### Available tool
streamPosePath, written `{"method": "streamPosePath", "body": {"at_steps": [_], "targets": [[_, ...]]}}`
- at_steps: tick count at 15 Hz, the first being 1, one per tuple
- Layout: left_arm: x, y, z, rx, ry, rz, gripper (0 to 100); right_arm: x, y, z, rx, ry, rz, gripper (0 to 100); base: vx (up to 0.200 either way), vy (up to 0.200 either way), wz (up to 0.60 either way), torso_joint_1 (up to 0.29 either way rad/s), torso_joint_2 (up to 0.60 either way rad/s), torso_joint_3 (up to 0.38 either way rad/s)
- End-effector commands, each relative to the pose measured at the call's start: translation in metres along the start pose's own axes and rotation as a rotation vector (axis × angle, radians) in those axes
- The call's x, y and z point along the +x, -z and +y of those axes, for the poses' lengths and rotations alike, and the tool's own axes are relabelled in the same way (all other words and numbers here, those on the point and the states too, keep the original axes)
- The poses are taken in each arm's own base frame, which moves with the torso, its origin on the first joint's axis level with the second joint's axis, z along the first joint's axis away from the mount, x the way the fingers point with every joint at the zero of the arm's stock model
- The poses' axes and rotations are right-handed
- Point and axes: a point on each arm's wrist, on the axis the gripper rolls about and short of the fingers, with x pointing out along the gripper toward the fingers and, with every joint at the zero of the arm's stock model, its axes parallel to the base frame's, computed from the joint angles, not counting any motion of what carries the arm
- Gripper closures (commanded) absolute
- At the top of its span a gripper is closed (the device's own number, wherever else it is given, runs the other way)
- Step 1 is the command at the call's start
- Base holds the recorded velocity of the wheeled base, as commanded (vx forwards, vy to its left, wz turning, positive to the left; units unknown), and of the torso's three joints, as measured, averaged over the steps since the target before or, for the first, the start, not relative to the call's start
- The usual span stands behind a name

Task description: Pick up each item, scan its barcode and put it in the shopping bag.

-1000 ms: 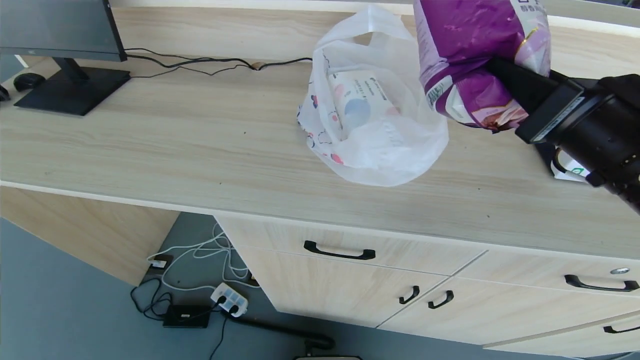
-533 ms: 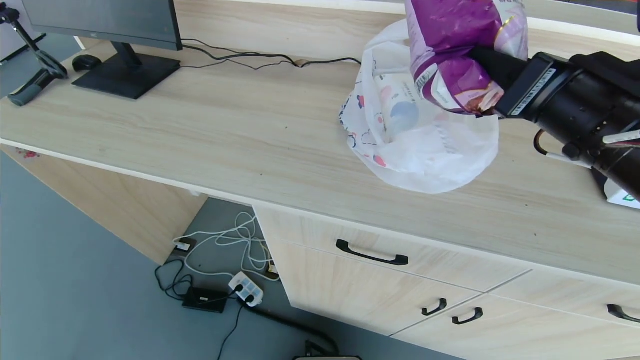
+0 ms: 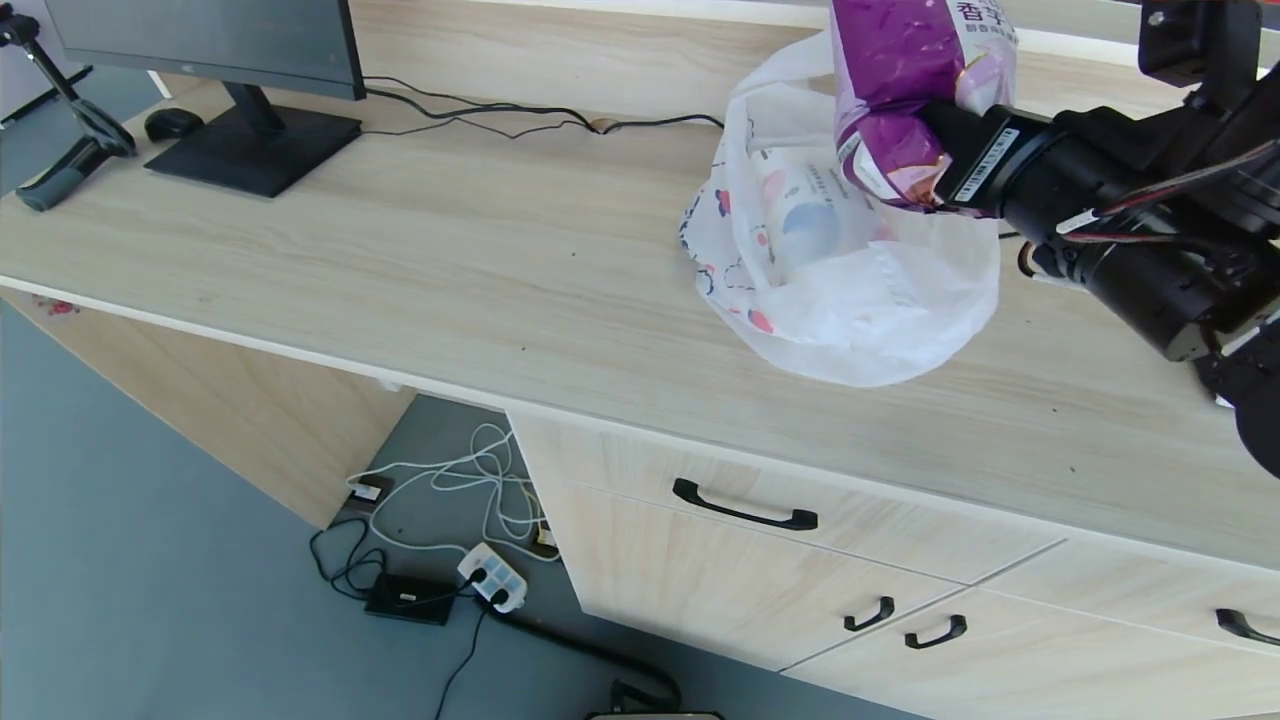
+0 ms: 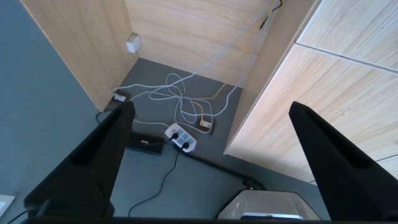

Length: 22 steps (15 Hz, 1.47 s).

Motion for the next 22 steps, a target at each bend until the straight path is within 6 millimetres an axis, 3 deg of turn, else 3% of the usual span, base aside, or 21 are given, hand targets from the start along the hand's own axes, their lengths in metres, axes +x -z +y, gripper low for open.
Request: {"method": "streamPosePath", "body": {"at_steps": [1, 8, 10, 22], "targets": [[0.000, 0.000, 0.000, 0.000, 0.000, 0.000, 0, 0.009, 0.010, -0.002, -0.008, 0.009, 0.018, 100, 0.000, 0.000, 0.00, 0.000, 0.00, 0.000], [0.000, 0.000, 0.000, -0.002, 0.000, -0.002, 0, 0.023, 0.040, -0.004, 0.006, 0.017, 0.083, 100, 0.000, 0.000, 0.00, 0.000, 0.00, 0.000], [0.000, 0.000, 0.000, -0.002, 0.000, -0.002, 0, 0.030, 0.040, -0.006, 0.018, 0.025, 0.070, 100, 0.000, 0.000, 0.00, 0.000, 0.00, 0.000], [0.000, 0.000, 0.000, 0.000, 0.000, -0.002, 0, 0.029, 0.011, 0.006, 0.034, -0.010, -0.016, 100, 0.000, 0.000, 0.00, 0.000, 0.00, 0.000]]}}
